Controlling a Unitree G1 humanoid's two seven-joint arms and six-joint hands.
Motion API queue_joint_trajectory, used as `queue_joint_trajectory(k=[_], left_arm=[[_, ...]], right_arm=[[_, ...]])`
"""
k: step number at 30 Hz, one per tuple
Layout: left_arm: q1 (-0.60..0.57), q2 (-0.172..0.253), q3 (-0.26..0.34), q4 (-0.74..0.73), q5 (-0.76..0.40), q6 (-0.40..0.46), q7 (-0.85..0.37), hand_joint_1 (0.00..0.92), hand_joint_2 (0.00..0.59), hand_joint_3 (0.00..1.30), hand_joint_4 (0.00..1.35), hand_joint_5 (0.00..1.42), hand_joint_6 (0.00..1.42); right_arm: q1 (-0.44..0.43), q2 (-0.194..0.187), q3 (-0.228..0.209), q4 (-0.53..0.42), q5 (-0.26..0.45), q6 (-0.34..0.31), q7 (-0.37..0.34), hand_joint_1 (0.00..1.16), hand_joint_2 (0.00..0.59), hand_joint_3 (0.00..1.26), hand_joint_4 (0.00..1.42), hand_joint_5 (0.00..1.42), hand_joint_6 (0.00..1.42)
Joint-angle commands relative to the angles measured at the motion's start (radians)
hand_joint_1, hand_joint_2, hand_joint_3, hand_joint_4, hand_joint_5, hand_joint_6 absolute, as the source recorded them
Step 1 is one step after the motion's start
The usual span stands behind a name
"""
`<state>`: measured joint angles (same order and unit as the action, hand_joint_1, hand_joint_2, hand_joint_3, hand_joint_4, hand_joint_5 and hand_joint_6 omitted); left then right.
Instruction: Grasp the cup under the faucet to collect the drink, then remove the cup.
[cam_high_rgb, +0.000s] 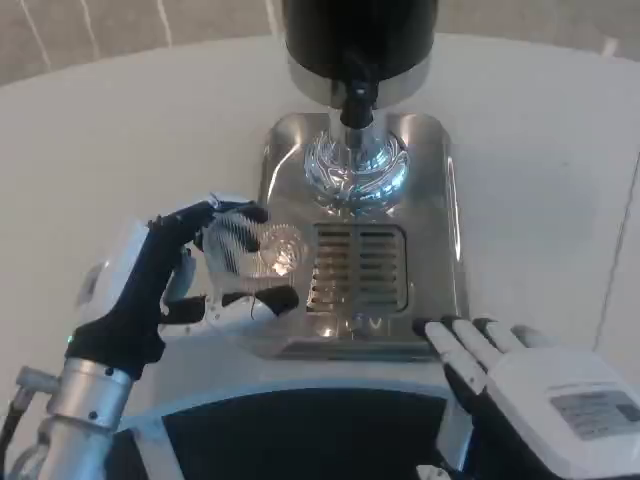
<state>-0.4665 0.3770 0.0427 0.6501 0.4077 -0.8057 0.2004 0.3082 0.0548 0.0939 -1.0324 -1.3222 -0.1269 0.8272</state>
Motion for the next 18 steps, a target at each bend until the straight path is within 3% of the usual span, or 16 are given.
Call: queue_joint_trajectory(k=[1, 9, 18], left_arm=[[-0.090, -0.003, -0.033, 0.120, 0.028, -0.032, 0.078, 0.557, 0.017, 1.00, 1.18, 1.37, 1.42], [-0.229, -0.028, -0.095, 0.315, 0.044, -0.056, 0.181, 0.557, 0.017, 1.00, 1.18, 1.37, 1.42], [-0.318, -0.075, -0.146, 0.381, 0.039, -0.069, 0.219, 0.557, 0.017, 1.00, 1.18, 1.37, 1.42]], right_arm=[[-0.003, 0.030, -0.025, -0.015, 0.009, -0.010, 0.023, 0.31, 0.519, 0.00, 0.00, 0.00, 0.00], [-0.016, 0.027, -0.066, -0.015, 0.021, -0.010, 0.054, 0.31, 0.519, 0.00, 0.00, 0.00, 0.00], [0.005, 0.020, -0.118, -0.015, 0.071, -0.023, 0.047, 0.31, 0.519, 0.00, 0.00, 0.00, 0.00]])
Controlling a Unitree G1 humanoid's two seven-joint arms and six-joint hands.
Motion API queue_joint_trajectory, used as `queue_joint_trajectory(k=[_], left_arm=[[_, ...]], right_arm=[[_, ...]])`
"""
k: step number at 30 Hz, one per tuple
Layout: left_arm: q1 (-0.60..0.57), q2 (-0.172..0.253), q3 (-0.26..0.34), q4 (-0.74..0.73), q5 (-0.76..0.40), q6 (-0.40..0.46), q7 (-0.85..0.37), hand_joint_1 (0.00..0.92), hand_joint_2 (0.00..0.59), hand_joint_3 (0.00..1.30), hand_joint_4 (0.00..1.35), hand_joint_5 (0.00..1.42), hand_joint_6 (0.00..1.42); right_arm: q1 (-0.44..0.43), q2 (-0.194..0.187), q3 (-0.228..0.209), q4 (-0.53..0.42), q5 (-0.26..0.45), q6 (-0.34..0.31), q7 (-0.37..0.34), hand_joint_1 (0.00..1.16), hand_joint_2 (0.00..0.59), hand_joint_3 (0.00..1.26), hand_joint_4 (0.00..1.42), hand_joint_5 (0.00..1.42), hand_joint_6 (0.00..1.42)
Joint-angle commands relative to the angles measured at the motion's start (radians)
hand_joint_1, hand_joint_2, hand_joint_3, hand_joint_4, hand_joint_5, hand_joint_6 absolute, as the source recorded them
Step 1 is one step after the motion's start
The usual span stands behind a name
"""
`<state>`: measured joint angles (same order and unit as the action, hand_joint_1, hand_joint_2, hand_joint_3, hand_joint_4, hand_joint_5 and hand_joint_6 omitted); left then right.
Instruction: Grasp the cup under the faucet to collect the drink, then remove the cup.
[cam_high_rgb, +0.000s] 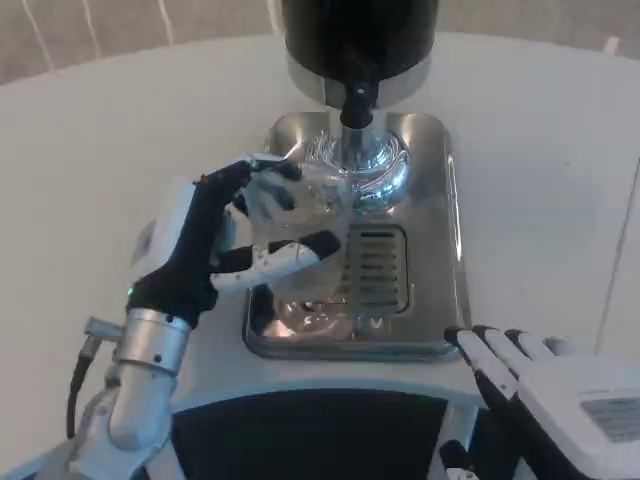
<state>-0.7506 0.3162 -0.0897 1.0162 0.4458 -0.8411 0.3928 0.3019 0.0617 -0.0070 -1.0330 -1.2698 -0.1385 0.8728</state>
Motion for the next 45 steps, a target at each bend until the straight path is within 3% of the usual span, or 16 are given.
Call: queue_joint_trajectory(k=[1, 13, 25, 30, 34, 36, 39, 41, 45], left_arm=[[-0.040, -0.018, -0.019, 0.019, 0.001, -0.034, 0.029, 0.557, 0.017, 1.00, 1.18, 1.37, 1.42], [-0.105, -0.070, -0.079, 0.094, 0.011, -0.007, 0.036, 0.557, 0.016, 1.00, 1.18, 1.37, 1.42], [-0.149, -0.088, -0.108, 0.147, 0.044, 0.029, 0.083, 0.554, 0.008, 0.97, 1.13, 1.33, 1.42], [-0.153, -0.092, -0.123, 0.158, 0.052, 0.050, 0.109, 0.531, 0.003, 0.82, 0.92, 1.19, 1.39], [-0.152, -0.087, -0.131, 0.163, 0.050, 0.056, 0.114, 0.458, 0.033, 0.67, 0.66, 0.99, 1.30], [-0.152, -0.081, -0.131, 0.166, 0.048, 0.059, 0.111, 0.393, 0.069, 0.60, 0.53, 0.87, 1.19], [-0.152, -0.074, -0.132, 0.168, 0.050, 0.065, 0.115, 0.342, 0.078, 0.51, 0.42, 0.75, 1.09], [-0.153, -0.067, -0.133, 0.170, 0.052, 0.070, 0.118, 0.317, 0.074, 0.42, 0.32, 0.59, 0.86], [-0.156, -0.059, -0.137, 0.172, 0.055, 0.074, 0.122, 0.297, 0.073, 0.36, 0.25, 0.50, 0.74]], right_arm=[[0.012, 0.013, -0.025, -0.014, 0.025, -0.015, 0.001, 0.31, 0.519, 0.00, 0.00, 0.00, 0.00], [0.007, 0.017, -0.107, -0.014, 0.093, -0.041, 0.018, 0.31, 0.519, 0.00, 0.00, 0.00, 0.00], [0.005, 0.029, -0.110, -0.014, 0.102, -0.043, 0.034, 0.31, 0.520, 0.00, 0.00, 0.00, 0.00], [0.001, 0.029, -0.117, -0.014, 0.106, -0.042, 0.044, 0.30, 0.519, 0.00, 0.00, 0.00, 0.00], [0.003, 0.030, -0.120, -0.014, 0.111, -0.042, 0.049, 0.29, 0.518, 0.00, 0.00, 0.00, 0.00], [0.004, 0.031, -0.119, -0.014, 0.111, -0.042, 0.051, 0.29, 0.516, 0.00, 0.00, 0.00, 0.00], [-0.006, 0.033, -0.114, -0.014, 0.109, -0.036, 0.058, 0.28, 0.514, 0.00, 0.00, 0.00, 0.00], [-0.014, 0.034, -0.110, -0.014, 0.107, -0.031, 0.064, 0.28, 0.498, 0.00, 0.00, 0.00, 0.00], [-0.020, 0.033, -0.103, -0.014, 0.102, -0.020, 0.072, 0.28, 0.496, 0.00, 0.00, 0.00, 0.00]])
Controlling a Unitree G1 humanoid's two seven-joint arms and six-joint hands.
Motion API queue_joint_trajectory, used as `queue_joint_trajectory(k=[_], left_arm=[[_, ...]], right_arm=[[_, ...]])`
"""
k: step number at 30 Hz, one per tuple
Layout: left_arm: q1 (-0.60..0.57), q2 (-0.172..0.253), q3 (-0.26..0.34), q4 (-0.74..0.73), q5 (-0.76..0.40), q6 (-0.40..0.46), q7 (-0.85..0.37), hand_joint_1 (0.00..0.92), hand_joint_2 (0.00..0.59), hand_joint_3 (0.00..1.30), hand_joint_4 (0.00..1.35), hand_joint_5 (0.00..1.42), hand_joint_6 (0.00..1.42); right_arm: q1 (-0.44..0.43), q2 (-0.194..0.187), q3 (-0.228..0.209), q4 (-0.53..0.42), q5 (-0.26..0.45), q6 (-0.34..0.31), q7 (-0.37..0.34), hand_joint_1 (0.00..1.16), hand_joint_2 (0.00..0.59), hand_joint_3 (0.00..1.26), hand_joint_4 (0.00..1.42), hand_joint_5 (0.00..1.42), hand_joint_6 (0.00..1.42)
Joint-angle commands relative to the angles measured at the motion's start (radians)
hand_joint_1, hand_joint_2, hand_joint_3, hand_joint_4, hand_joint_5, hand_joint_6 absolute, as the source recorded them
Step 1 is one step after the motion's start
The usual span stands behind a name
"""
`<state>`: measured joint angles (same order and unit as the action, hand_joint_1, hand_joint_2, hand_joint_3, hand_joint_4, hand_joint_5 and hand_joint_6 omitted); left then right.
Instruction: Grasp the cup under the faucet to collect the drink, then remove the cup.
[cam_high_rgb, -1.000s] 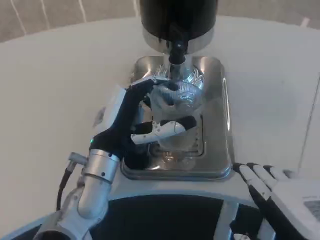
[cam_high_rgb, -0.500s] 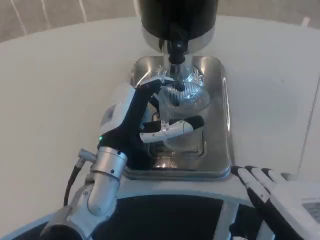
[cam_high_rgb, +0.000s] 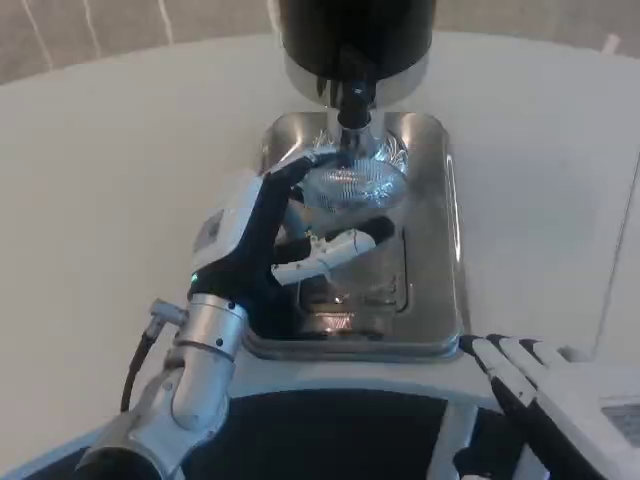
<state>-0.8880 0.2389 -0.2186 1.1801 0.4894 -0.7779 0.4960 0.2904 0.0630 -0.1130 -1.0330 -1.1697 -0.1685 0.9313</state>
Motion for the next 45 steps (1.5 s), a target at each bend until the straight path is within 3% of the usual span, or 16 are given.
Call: queue_joint_trajectory(k=[1, 5, 13, 29, 41, 45], left_arm=[[-0.020, 0.021, -0.010, 0.010, 0.014, 0.012, 0.021, 0.296, 0.073, 0.36, 0.24, 0.48, 0.71], [-0.025, 0.028, -0.019, 0.013, 0.020, 0.015, 0.022, 0.280, 0.068, 0.32, 0.18, 0.40, 0.55], [-0.027, 0.041, -0.022, 0.021, 0.009, -0.020, -0.006, 0.198, 0.035, 0.22, 0.09, 0.32, 0.44], [0.018, 0.142, 0.033, 0.003, -0.053, -0.103, -0.057, 0.141, 0.029, 0.18, 0.09, 0.31, 0.42], [0.127, 0.283, 0.043, -0.069, -0.025, -0.121, -0.032, 0.130, 0.039, 0.18, 0.15, 0.32, 0.40], [0.184, 0.324, 0.052, -0.114, -0.023, -0.113, -0.028, 0.134, 0.048, 0.19, 0.17, 0.32, 0.40]], right_arm=[[-0.009, 0.031, 0.006, -0.014, 0.001, 0.013, 0.014, 0.28, 0.496, 0.00, 0.00, 0.00, 0.00], [-0.013, 0.027, 0.019, -0.014, -0.009, 0.029, 0.016, 0.28, 0.495, 0.00, 0.00, 0.00, 0.00], [-0.019, 0.018, 0.044, -0.014, -0.033, 0.061, 0.024, 0.28, 0.495, 0.00, 0.00, 0.00, 0.00], [-0.076, -0.010, 0.127, -0.006, -0.095, 0.160, 0.049, 0.29, 0.488, 0.00, 0.00, 0.00, 0.00], [-0.236, 0.023, 0.102, -0.013, -0.041, 0.317, 0.017, 0.28, 0.490, 0.00, 0.00, 0.00, 0.00], [-0.308, 0.050, 0.088, -0.014, 0.006, 0.362, -0.016, 0.27, 0.488, 0.00, 0.00, 0.00, 0.00]])
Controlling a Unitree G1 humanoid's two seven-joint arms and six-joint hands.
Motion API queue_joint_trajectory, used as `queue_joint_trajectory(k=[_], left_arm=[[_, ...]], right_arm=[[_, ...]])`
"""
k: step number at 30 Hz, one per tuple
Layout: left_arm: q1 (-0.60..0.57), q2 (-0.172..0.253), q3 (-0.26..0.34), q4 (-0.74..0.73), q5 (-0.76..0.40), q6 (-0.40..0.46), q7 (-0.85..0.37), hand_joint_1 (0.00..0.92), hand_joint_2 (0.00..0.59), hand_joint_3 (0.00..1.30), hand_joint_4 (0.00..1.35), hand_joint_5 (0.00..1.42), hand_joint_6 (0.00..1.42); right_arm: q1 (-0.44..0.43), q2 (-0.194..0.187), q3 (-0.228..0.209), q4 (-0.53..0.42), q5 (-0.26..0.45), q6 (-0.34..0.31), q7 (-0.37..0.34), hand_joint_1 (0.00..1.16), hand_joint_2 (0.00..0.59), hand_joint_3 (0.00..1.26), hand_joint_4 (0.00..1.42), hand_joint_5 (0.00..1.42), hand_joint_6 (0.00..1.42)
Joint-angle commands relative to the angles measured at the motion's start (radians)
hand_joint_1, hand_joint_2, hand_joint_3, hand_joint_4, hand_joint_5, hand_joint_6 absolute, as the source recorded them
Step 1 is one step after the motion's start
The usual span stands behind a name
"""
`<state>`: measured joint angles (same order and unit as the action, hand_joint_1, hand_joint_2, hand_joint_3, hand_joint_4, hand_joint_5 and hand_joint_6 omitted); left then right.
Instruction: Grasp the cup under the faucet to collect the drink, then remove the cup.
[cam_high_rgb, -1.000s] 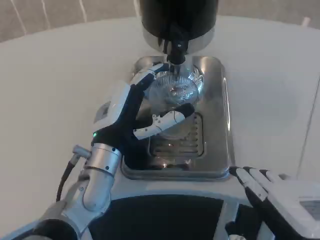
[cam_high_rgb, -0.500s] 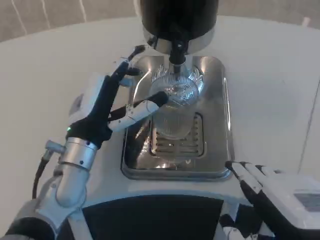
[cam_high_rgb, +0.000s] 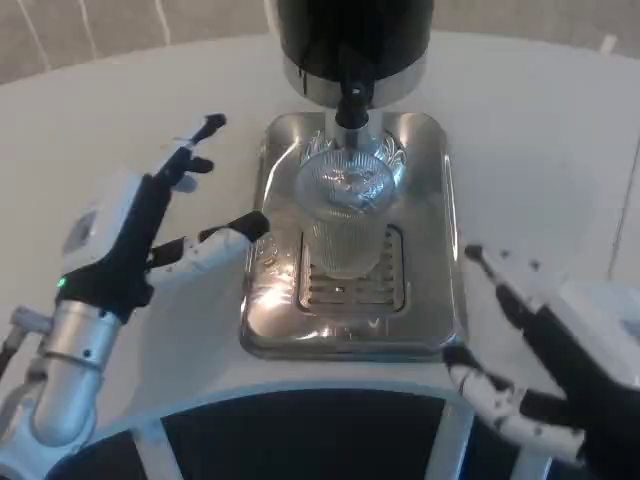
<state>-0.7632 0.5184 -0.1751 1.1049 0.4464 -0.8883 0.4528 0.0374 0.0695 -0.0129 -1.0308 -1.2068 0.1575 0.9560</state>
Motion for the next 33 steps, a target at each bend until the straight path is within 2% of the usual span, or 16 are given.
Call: queue_joint_trajectory(k=[1, 5, 7, 8, 10, 12, 15, 22, 33], left_arm=[[0.067, 0.050, 0.008, -0.048, 0.021, 0.000, 0.016, 0.134, 0.049, 0.19, 0.17, 0.32, 0.40], [0.134, 0.083, 0.008, -0.104, 0.034, -0.002, 0.014, 0.137, 0.053, 0.19, 0.18, 0.32, 0.40], [0.167, 0.099, 0.006, -0.142, 0.054, -0.003, 0.024, 0.154, 0.068, 0.20, 0.19, 0.31, 0.39], [0.192, 0.114, 0.004, -0.179, 0.080, 0.001, 0.034, 0.159, 0.071, 0.19, 0.19, 0.30, 0.37], [0.231, 0.134, 0.005, -0.240, 0.119, 0.016, 0.046, 0.164, 0.077, 0.17, 0.16, 0.27, 0.35], [0.264, 0.149, 0.008, -0.296, 0.145, 0.032, 0.040, 0.166, 0.079, 0.15, 0.13, 0.24, 0.33], [0.306, 0.165, 0.013, -0.363, 0.162, 0.055, 0.019, 0.166, 0.081, 0.13, 0.10, 0.21, 0.30], [0.379, 0.186, 0.023, -0.474, 0.155, 0.095, -0.044, 0.162, 0.079, 0.11, 0.05, 0.17, 0.27], [0.441, 0.176, 0.053, -0.561, 0.139, 0.140, -0.113, 0.155, 0.081, 0.10, 0.04, 0.15, 0.25]], right_arm=[[-0.063, 0.046, -0.013, -0.016, 0.051, 0.042, -0.046, 0.27, 0.488, 0.00, 0.00, 0.00, 0.00], [-0.100, 0.071, -0.016, -0.016, 0.086, 0.079, -0.070, 0.21, 0.502, 0.00, 0.00, 0.00, 0.00], [-0.121, 0.075, -0.018, -0.016, 0.098, 0.125, -0.060, 0.20, 0.505, 0.00, 0.00, 0.00, 0.00], [-0.130, 0.073, -0.017, -0.016, 0.103, 0.146, -0.056, 0.20, 0.507, 0.00, 0.00, 0.00, 0.00], [-0.163, 0.068, -0.027, -0.003, 0.149, 0.236, -0.061, 0.19, 0.529, 0.00, 0.00, 0.00, 0.00], [-0.207, 0.054, -0.038, 0.026, 0.201, 0.299, -0.091, 0.19, 0.543, 0.00, 0.00, 0.00, 0.00], [-0.258, 0.024, -0.042, 0.057, 0.266, 0.358, -0.135, 0.19, 0.556, 0.00, 0.00, 0.00, 0.00], [-0.347, -0.002, -0.023, 0.129, 0.401, 0.436, -0.235, 0.19, 0.586, 0.00, 0.00, 0.00, 0.00], [-0.443, -0.064, 0.037, 0.222, 0.555, 0.499, -0.338, 0.20, 0.586, 0.00, 0.00, 0.00, 0.00]])
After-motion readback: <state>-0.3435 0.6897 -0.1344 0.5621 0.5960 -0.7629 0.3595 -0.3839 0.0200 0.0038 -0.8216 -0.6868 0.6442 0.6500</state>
